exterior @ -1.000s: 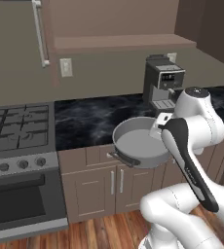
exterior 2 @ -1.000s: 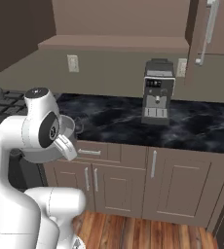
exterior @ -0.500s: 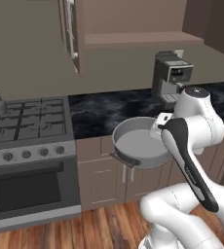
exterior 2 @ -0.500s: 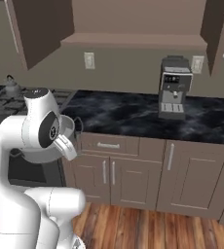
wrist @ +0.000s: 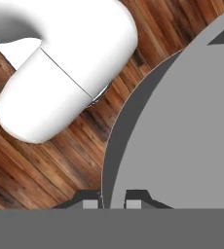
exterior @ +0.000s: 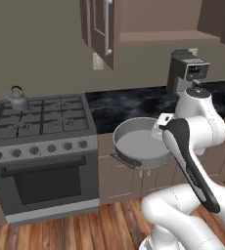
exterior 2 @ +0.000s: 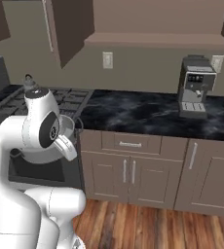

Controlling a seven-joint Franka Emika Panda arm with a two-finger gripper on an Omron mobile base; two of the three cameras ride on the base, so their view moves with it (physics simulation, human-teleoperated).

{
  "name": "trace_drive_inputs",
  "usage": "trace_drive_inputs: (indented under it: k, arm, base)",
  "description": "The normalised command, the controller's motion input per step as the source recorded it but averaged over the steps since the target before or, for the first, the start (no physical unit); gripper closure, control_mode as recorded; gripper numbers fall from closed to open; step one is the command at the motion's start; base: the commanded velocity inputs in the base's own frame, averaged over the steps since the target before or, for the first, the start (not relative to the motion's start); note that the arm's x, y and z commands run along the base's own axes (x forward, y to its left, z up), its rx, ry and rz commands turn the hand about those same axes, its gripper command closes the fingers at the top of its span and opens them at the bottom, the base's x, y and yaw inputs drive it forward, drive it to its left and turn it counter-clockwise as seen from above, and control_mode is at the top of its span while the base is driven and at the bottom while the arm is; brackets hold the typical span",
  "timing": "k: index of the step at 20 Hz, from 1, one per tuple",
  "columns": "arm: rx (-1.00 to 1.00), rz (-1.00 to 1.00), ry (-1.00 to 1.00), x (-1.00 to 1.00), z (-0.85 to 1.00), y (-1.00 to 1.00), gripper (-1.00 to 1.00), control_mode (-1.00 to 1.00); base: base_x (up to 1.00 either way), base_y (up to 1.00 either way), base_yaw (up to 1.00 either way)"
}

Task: Pick the kettle from the cabinet and place it on a stove burner. Then pick the pot from the counter and place it on another stove burner. Finally, turn both burners on.

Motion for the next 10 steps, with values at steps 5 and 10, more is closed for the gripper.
trace_drive_inputs:
  k: [5,10]
  arm:
    - [0.0,0.0,0.0,0.0,0.0,0.0,1.0,1.0]
    - [0.0,0.0,0.0,0.0,0.0,0.0,1.0,1.0]
  base:
    - [-0.05,0.74,0.0]
    - [0.04,0.74,0.04]
